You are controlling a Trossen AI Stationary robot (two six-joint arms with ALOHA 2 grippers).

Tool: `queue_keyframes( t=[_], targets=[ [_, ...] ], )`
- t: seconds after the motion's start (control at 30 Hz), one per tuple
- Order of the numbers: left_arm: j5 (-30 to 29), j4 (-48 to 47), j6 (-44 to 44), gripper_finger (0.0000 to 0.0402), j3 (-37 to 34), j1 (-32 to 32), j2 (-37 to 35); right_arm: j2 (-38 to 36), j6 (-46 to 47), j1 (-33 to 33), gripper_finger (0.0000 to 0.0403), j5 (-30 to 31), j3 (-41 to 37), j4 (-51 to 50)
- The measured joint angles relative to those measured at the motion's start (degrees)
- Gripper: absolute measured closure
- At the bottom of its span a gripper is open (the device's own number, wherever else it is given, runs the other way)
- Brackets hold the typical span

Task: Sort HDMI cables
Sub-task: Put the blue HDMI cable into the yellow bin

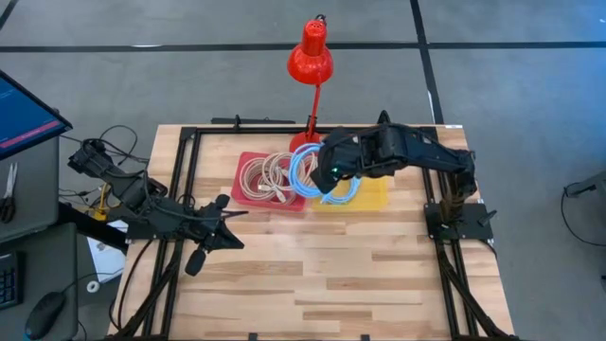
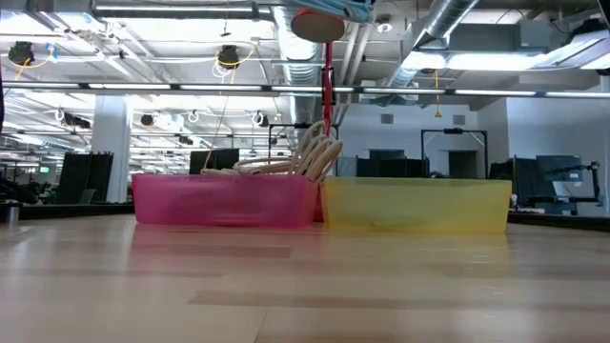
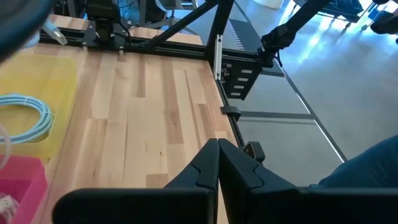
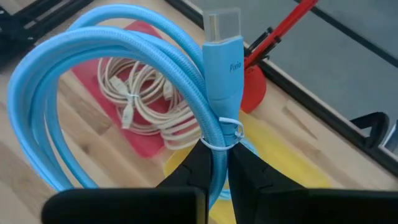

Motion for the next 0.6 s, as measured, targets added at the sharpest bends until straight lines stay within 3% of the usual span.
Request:
queue_keyframes(
  t=[0.27, 0.6],
  targets=[
    [0.0, 0.0, -0.3, 0.0395, 0.0, 0.0, 0.0, -0.2, -2.3, -2.3, 0.0382, -0.1, -1.4, 0.1],
    [-2.9, 0.0, -0.4, 0.0395, 0.0, 0.0, 0.0, -10.2, 1.5, -5.5, 0.0382, -0.9, -21.6, 0.0]
  ],
)
